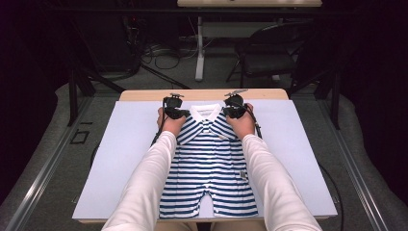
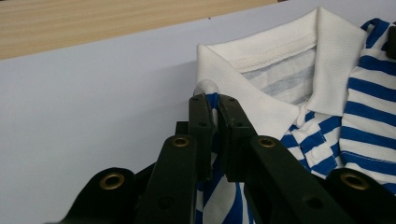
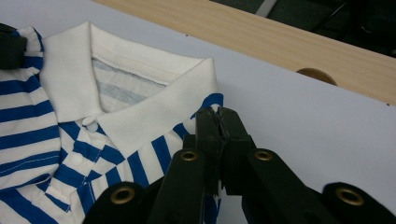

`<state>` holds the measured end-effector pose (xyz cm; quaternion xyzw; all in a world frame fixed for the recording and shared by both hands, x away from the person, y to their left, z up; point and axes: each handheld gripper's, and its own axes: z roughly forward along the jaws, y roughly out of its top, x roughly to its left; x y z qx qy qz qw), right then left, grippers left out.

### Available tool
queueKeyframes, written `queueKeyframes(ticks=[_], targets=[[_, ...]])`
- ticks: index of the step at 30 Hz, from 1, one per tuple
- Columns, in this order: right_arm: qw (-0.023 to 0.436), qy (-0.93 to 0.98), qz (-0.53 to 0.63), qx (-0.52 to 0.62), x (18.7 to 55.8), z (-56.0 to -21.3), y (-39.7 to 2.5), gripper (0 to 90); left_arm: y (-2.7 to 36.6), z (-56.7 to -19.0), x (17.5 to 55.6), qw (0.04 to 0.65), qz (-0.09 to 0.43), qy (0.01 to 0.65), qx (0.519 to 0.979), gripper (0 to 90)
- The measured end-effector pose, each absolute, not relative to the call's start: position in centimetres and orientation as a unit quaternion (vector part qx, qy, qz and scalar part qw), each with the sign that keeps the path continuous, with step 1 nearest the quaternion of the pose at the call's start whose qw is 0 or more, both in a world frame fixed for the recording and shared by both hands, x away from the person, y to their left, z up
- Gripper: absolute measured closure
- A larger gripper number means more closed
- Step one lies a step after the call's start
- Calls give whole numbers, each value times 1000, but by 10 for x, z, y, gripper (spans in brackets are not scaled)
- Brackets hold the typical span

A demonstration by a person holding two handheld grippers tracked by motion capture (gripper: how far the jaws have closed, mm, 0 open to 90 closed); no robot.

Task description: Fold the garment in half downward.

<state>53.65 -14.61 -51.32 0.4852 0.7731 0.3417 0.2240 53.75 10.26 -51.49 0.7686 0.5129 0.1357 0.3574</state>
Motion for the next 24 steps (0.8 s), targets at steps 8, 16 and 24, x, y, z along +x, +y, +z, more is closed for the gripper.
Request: queueKeyframes(ticks=[8, 16, 24], targets=[[234, 771, 350, 478, 533, -498, -143, 883, 109, -500, 535, 365, 147, 511, 764, 851], [240, 770, 361, 469, 534, -480, -140, 882, 117, -486, 535, 377, 152, 510, 758, 851], [248, 765, 369, 467, 533, -463, -140, 882, 117, -466, 535, 387, 161, 501, 758, 851]])
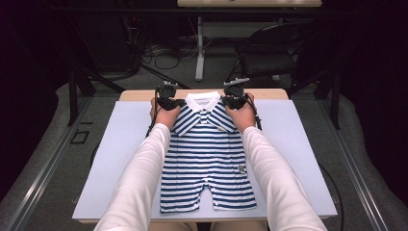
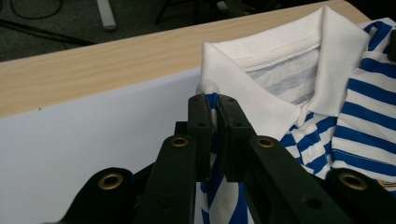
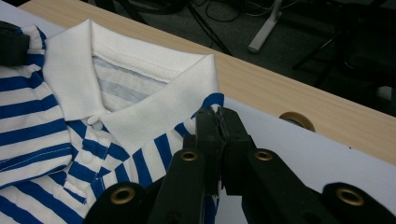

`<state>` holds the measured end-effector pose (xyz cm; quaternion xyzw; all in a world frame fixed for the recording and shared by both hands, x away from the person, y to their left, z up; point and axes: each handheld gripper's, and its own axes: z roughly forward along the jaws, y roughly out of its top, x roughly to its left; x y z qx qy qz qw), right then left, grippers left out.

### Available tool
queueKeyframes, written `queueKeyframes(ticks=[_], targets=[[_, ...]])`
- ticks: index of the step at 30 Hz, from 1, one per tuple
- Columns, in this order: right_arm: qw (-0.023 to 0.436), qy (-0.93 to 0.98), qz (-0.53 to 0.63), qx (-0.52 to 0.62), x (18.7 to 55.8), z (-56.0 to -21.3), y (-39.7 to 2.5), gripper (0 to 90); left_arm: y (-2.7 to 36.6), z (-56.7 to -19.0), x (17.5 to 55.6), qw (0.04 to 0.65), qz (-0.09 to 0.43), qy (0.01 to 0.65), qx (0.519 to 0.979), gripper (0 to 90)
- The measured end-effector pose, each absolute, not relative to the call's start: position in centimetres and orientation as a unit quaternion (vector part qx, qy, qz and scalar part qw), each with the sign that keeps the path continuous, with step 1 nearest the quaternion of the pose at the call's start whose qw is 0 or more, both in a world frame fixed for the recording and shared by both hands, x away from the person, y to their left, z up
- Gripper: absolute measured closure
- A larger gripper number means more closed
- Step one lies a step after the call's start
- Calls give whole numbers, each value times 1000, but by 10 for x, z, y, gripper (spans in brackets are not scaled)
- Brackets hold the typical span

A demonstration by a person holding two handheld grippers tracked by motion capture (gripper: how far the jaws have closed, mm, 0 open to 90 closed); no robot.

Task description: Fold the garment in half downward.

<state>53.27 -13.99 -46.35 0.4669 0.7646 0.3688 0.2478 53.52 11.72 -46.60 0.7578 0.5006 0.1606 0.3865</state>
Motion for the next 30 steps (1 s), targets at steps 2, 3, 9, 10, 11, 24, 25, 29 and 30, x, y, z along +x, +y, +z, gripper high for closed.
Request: queueKeyframes(ticks=[2, 3, 9, 10, 11, 24, 25, 29, 30], targets=[[248, 762, 372, 469, 533, -459, -141, 883, 117, -462, 536, 389, 162, 498, 758, 851], [252, 761, 373, 467, 534, -457, -142, 882, 116, -459, 537, 390, 162, 497, 758, 851], [260, 757, 377, 466, 537, -444, -143, 882, 114, -446, 542, 395, 171, 495, 755, 851], [261, 757, 378, 466, 538, -442, -143, 882, 114, -443, 543, 395, 171, 493, 756, 851], [263, 755, 379, 465, 539, -440, -143, 883, 113, -441, 544, 398, 175, 493, 753, 851], [287, 748, 386, 458, 535, -426, -146, 882, 111, -428, 540, 413, 189, 479, 751, 851], [289, 747, 387, 457, 533, -426, -146, 883, 111, -429, 539, 412, 191, 476, 753, 851], [294, 750, 391, 445, 525, -426, -145, 882, 112, -432, 532, 411, 198, 465, 759, 851], [295, 751, 392, 443, 523, -427, -144, 882, 112, -432, 530, 411, 197, 463, 760, 851]])
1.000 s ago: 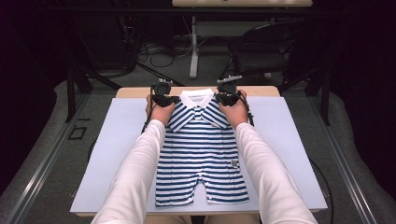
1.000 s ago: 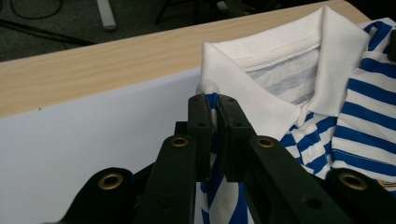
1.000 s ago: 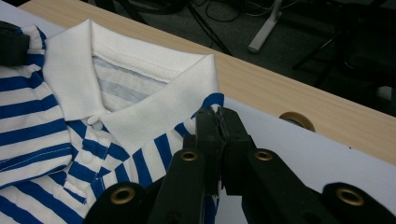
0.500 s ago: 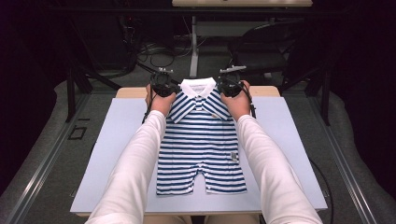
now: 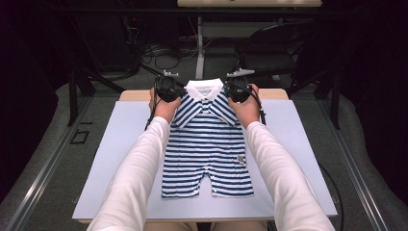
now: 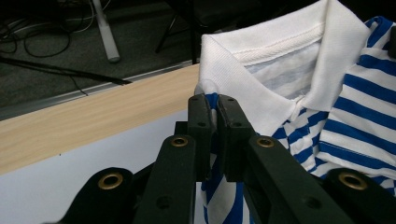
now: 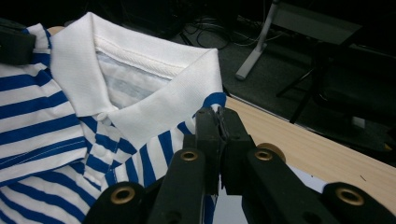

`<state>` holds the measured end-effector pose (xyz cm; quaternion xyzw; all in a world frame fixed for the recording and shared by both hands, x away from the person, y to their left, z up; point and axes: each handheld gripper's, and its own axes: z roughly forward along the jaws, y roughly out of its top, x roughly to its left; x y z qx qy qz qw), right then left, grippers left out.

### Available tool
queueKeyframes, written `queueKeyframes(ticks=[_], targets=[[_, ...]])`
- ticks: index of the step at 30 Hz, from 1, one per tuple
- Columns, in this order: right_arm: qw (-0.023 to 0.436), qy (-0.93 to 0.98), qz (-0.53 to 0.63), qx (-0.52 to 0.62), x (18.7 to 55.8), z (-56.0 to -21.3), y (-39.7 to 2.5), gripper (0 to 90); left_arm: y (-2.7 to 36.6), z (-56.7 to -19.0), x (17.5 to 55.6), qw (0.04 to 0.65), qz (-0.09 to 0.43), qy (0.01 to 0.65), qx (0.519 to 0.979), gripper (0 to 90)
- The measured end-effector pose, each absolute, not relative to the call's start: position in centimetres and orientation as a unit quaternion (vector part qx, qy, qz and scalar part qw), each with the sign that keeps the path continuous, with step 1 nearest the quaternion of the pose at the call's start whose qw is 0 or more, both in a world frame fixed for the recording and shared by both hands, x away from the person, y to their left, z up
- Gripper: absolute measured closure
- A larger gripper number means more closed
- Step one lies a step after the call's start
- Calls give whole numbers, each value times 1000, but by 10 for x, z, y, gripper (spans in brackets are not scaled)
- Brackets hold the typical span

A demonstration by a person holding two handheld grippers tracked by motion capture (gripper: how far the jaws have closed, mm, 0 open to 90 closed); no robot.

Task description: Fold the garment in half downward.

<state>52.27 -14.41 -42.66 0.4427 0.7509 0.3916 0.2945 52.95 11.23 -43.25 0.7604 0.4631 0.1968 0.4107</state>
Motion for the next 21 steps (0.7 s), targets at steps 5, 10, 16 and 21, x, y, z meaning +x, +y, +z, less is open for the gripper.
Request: queueKeyframes(ticks=[5, 10, 16, 21], targets=[[299, 756, 396, 427, 513, -428, -144, 882, 117, -434, 522, 415, 201, 443, 769, 851], [298, 755, 407, 419, 503, -429, -147, 882, 122, -435, 516, 421, 198, 426, 776, 851], [297, 760, 414, 405, 492, -434, -149, 883, 123, -441, 508, 427, 193, 414, 780, 851], [291, 759, 419, 406, 488, -441, -152, 882, 124, -449, 504, 433, 188, 408, 782, 851]])
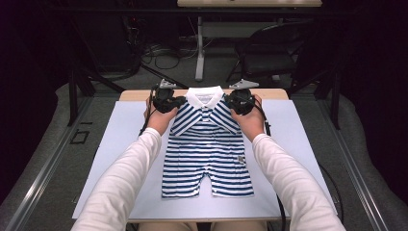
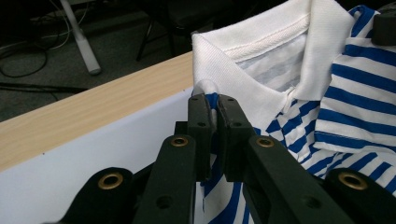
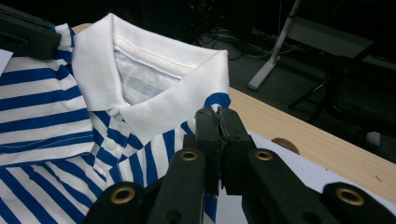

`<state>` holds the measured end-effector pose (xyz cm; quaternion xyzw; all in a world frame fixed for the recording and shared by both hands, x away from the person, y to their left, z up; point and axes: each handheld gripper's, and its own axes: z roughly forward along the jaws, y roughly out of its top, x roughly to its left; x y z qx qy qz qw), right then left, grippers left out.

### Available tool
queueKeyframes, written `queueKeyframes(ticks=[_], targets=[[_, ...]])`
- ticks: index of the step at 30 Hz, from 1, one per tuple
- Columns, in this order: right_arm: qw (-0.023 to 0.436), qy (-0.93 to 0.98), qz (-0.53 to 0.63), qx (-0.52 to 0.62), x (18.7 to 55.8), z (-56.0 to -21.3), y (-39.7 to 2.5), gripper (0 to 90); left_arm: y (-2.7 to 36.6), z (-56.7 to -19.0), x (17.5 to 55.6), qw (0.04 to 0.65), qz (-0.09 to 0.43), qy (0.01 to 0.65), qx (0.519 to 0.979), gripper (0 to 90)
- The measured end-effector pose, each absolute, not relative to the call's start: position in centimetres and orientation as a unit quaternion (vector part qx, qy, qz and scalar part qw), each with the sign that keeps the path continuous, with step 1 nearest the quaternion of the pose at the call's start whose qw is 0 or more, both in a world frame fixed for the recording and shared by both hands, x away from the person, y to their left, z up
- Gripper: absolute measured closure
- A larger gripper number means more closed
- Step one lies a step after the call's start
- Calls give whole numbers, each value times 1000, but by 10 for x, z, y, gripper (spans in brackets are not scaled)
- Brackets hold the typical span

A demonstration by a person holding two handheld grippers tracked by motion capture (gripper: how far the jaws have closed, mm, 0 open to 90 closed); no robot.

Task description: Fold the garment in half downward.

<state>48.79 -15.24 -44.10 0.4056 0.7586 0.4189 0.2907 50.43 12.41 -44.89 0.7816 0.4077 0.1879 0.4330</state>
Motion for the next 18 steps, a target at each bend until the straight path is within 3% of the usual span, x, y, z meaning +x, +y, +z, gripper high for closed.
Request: queueKeyframes(ticks=[18], targets=[[268, 767, 414, 410, 467, -474, -154, 882, 127, -478, 481, 433, 170, 410, 785, 851]])
